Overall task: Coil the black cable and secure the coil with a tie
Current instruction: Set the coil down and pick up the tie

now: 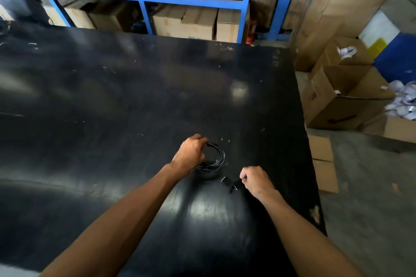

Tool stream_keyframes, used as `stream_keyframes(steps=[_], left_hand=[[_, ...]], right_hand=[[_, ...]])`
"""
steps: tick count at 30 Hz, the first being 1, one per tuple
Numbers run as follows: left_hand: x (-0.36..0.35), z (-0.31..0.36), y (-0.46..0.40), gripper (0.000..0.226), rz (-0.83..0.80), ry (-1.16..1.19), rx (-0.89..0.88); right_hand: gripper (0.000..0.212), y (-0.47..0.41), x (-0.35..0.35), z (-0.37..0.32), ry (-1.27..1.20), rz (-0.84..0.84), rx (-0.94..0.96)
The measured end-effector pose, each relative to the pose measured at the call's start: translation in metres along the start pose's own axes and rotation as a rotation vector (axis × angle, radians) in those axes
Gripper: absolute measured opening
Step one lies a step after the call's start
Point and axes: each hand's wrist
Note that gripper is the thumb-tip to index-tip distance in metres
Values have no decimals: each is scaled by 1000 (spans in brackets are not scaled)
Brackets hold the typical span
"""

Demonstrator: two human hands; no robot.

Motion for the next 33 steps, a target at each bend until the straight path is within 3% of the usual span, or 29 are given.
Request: stream_keyframes(steps=[5,9,12,16,20,23,27,33], left_hand=[[-4,4,-5,16,13,18,31],[1,10,-8,16,93,48,107],[10,18,-11,16,151,78,154],[29,34,-15,16,242,110,171],[43,57,-11,15,356,229,72],[52,68,-5,16,446,313,101],[62,68,4,18,483,399,105],[73,61,7,21,287,560,204]], right_hand=[[31,-3,15,7,-143,67,-70],[20,-1,49,3,-437,160,-170],[21,12,79,-25,-679,261,-164],[21,32,95,-86,-907,237,-117],[13,39,90,-124,-1085,351,-203],[10,40,94,-136,-1323,390,-276],[12,49,103,-148,-1534,337,-230],[16,64,102,-151,-1646,154,-187]])
Point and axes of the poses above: each hand's wrist, its own y-axis away from the middle knuckle, its own x-axis out of the back of the hand, z = x × y, and after that the axes turned 9 degrees about -y, right-handed
